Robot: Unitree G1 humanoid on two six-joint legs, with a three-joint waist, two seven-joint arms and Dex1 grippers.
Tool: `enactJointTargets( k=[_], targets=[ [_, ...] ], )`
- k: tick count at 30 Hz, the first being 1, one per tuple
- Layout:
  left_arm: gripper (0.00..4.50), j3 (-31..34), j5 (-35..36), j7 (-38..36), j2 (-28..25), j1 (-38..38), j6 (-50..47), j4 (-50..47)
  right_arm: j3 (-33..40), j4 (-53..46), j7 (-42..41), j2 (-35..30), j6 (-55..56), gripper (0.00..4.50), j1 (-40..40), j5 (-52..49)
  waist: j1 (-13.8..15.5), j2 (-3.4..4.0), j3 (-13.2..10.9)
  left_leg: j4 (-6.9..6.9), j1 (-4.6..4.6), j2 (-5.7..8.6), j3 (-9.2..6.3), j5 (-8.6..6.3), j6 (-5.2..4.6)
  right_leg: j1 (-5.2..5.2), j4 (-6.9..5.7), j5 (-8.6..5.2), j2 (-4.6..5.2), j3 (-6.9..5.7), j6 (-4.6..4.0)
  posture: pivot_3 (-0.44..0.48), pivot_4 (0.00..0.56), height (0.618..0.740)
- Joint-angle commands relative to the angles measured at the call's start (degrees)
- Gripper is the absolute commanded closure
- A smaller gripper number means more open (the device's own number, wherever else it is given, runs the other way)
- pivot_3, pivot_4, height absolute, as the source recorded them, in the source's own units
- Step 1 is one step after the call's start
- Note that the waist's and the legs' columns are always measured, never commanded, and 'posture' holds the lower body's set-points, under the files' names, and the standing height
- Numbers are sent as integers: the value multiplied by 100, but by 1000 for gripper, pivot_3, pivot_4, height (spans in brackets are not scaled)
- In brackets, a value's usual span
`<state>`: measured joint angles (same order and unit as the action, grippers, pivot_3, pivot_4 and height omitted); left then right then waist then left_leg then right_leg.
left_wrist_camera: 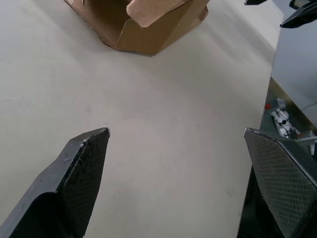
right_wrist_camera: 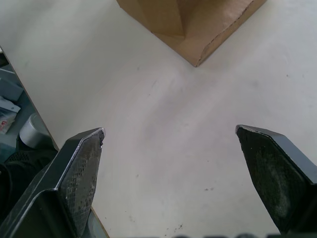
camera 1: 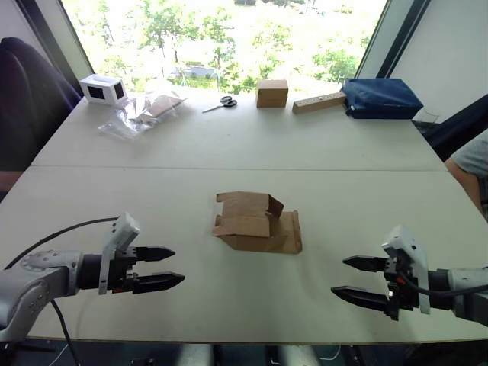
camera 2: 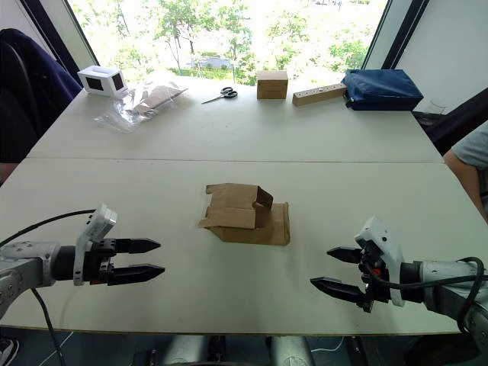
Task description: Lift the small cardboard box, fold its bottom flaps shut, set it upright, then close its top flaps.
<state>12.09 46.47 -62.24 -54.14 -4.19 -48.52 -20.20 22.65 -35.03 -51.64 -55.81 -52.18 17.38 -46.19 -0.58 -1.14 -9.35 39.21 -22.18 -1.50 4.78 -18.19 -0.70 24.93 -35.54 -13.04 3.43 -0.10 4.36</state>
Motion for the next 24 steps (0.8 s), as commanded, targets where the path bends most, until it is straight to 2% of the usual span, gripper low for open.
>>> enactJointTargets(
  k=[1,24],
  targets=[
    [54,37,28,-7,74,46,50,4,6,-92,39,49,75,0,-4,19,3,0,0,0,0,0,0,0,0,0,0,0,0,0,0,0,150,740],
    [54,186,33,82,196,126,174,129,-27,-14,106,136,300,0,33,280,8,0,0,0,1,2,-1,0,0,-3,0,0,1,0,0,0,150,740]
  ],
)
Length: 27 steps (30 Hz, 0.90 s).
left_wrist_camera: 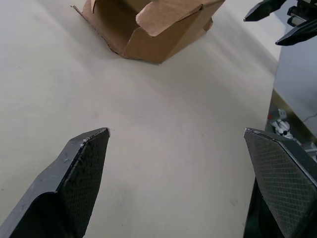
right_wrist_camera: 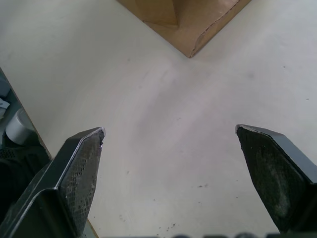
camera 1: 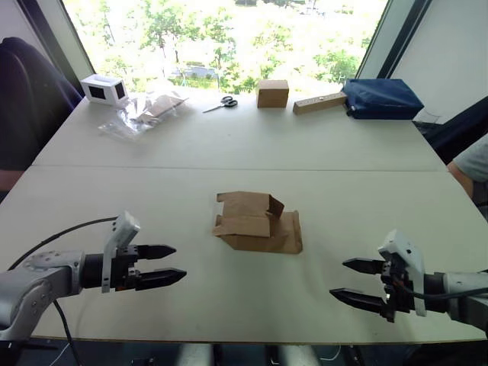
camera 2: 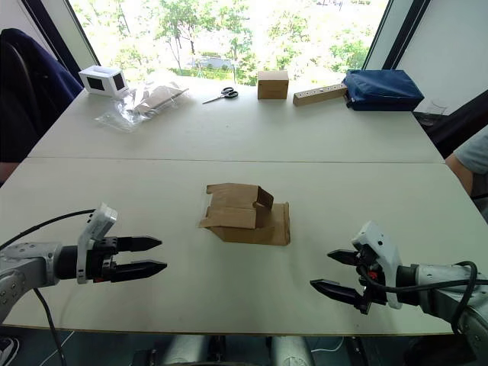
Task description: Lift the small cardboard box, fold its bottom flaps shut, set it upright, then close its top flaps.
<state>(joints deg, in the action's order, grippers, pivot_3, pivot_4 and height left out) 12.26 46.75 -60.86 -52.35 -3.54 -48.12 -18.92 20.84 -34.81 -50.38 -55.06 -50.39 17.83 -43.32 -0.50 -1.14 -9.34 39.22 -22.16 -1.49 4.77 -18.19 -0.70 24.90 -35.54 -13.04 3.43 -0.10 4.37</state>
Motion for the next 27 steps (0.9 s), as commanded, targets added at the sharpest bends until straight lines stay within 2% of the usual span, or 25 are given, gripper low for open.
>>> enactJointTargets(
  k=[1,5,12,16,19,21,23,27],
  targets=[
    [54,193,17,-34,41,78,151,23,193,-27,-33,86,140,0,-15,-42,0,0,0,0,0,0,0,0,0,0,0,0,0,0,0,0,150,740],
    [54,306,194,240,125,411,-84,116,237,7,47,97,232,0,-74,71,21,-1,0,1,0,0,-2,0,0,-1,-1,0,0,0,0,0,150,740],
    [54,294,1046,335,20,2174,-1241,822,428,-167,192,-27,-70,0,-695,-370,74,-2,0,9,3,2,-8,1,1,-10,-4,4,-4,-4,8,0,150,740],
    [54,-115,1125,473,214,3137,-1958,1502,225,-400,424,-38,-208,0,-1227,-566,82,-2,0,8,5,3,-11,2,2,-11,-5,10,-11,-3,18,0,150,740],
    [54,-556,1393,276,504,3867,-2791,1902,-146,-777,677,-25,-158,0,-1526,-418,108,-5,-1,9,8,7,-19,6,7,-17,-9,11,-15,-4,19,0,150,740],
    [54,-887,1388,114,500,4109,-3223,2018,-316,-940,784,-54,-131,0,-1578,-294,117,-5,-1,9,6,12,-23,6,8,-17,-10,10,-15,-5,21,0,150,740],
    [54,-1504,1082,64,435,4281,-3481,2082,-440,-1055,919,-12,-151,0,-1590,-262,111,-5,-1,9,5,19,-23,6,8,-16,-10,10,-14,-4,21,0,150,740],
    [54,-1762,692,310,1097,4723,-3526,3025,-458,-1258,1306,159,-270,0,-1655,-415,117,-12,-5,21,7,25,-25,10,13,-13,-32,8,-9,-3,19,0,150,740]
  ],
)
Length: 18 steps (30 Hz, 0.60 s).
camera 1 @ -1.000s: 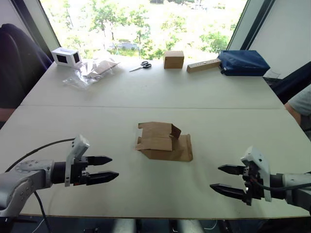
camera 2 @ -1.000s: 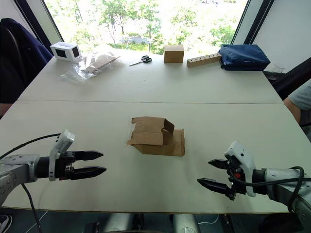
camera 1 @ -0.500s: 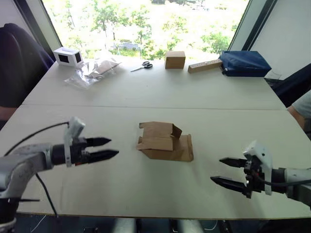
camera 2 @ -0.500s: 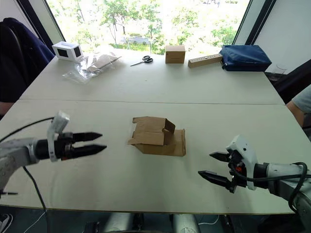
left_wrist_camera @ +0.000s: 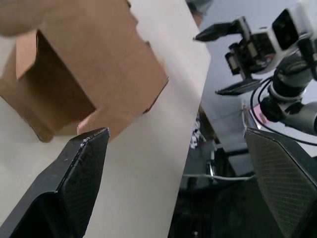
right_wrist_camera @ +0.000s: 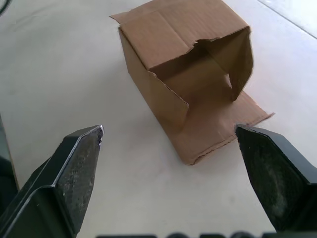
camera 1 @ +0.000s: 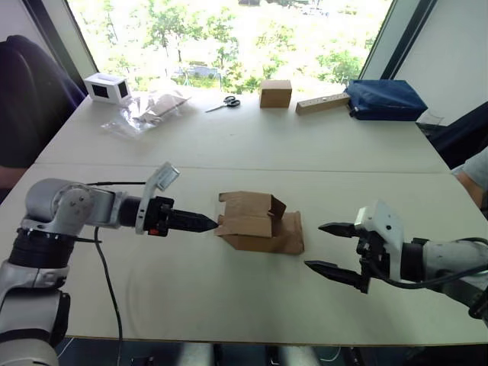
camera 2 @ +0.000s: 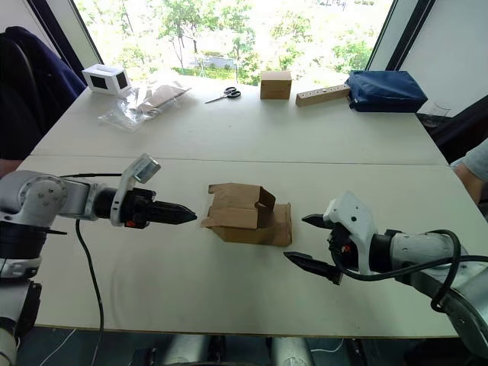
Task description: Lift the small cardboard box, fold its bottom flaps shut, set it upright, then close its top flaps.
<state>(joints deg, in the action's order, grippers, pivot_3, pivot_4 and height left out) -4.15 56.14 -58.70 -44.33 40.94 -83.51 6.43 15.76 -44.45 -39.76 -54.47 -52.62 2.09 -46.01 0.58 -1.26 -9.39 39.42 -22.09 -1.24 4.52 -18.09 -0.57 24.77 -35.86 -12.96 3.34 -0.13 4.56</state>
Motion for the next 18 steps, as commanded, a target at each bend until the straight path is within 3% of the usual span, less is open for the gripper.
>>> enactJointTargets(
  k=[1,18],
  targets=[
    [54,-190,-343,65,355,310,67,604,66,-324,309,119,-81,0,-99,-191,20,0,1,4,-2,0,-5,0,0,0,-3,-5,-1,-2,-9,0,150,740],
    [54,-386,-1246,-595,1681,930,931,2455,344,-379,723,62,-278,0,-150,-680,8,-6,-3,37,-29,11,-12,-8,-14,12,-17,-10,13,-5,-8,0,150,740]
  ],
)
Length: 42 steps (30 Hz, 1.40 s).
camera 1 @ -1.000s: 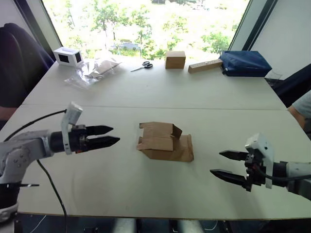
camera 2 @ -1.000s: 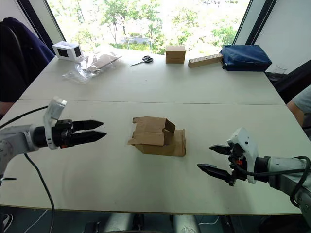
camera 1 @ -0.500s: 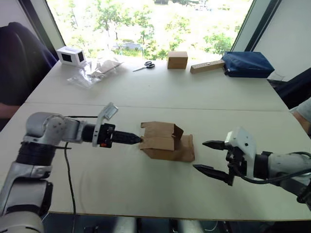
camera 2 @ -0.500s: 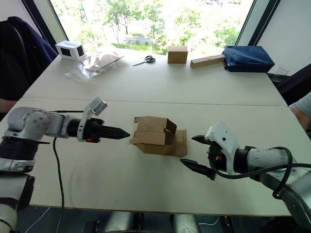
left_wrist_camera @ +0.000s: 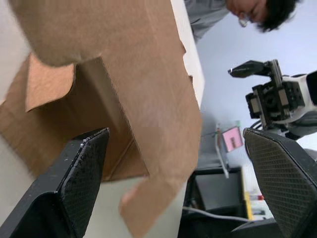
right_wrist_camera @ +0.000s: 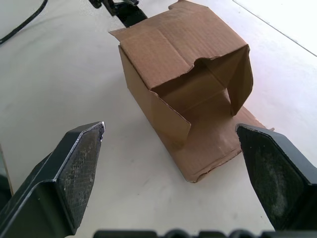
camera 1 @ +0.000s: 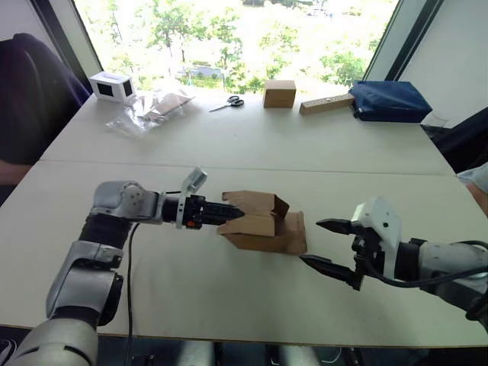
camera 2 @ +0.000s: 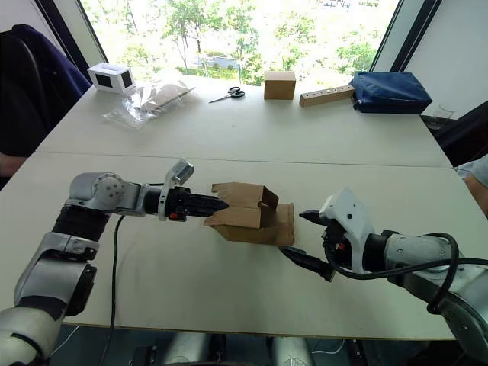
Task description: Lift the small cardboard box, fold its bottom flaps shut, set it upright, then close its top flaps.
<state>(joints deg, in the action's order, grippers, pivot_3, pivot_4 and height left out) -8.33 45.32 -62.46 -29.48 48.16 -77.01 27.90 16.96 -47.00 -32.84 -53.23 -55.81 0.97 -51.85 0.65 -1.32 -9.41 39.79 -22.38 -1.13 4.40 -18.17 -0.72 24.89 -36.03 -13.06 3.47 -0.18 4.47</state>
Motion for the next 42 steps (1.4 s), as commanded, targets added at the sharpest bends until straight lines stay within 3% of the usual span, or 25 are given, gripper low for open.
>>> enactJointTargets(
  k=[1,7,14,17,24,26,27,36,42],
  targets=[
    [54,50,-230,-262,312,265,386,504,242,-125,32,-73,45,0,-18,-95,3,0,0,0,1,0,0,0,0,0,-1,0,0,0,0,0,150,740],
    [54,-45,-638,-636,739,540,780,1194,295,-117,28,-86,99,0,134,-15,4,-1,0,5,-2,8,-1,-4,-7,0,0,0,5,0,0,0,150,740],
    [54,-46,-933,-930,868,650,855,1396,350,-142,48,-61,150,0,276,16,-3,-1,0,7,-3,8,-2,-7,-12,-1,-1,2,7,0,5,0,150,740],
    [746,-7,-962,-992,898,654,832,1351,367,-139,53,-28,219,0,413,83,1,-1,0,7,-3,7,-3,-7,-12,0,-1,2,7,0,6,0,150,740],
    [3301,34,-982,-969,931,599,753,1178,332,-55,62,26,372,0,501,208,2,-1,-1,11,-4,7,-3,-8,-15,-1,-1,2,10,0,7,0,150,740],
    [4256,66,-966,-931,939,569,718,1124,322,-50,73,17,364,0,461,190,2,-1,-1,11,-4,8,-3,-9,-15,-1,-1,2,10,0,8,0,150,740],
    [4477,83,-955,-914,941,554,697,1095,318,-49,83,13,354,0,436,175,2,-1,-1,11,-4,8,-3,-9,-16,-1,-1,2,9,0,8,0,150,740],
    [4477,416,-858,-891,873,477,788,728,449,87,220,115,242,0,194,-171,1,-2,-1,11,-4,-2,-4,-9,-16,-1,-1,2,10,0,8,0,150,740],
    [4477,1037,-528,-1079,609,652,1462,-507,1220,982,1263,892,361,0,-709,-1573,-7,-5,-3,12,-5,-12,-3,-9,-16,0,-2,3,12,0,9,0,150,740]
  ],
)
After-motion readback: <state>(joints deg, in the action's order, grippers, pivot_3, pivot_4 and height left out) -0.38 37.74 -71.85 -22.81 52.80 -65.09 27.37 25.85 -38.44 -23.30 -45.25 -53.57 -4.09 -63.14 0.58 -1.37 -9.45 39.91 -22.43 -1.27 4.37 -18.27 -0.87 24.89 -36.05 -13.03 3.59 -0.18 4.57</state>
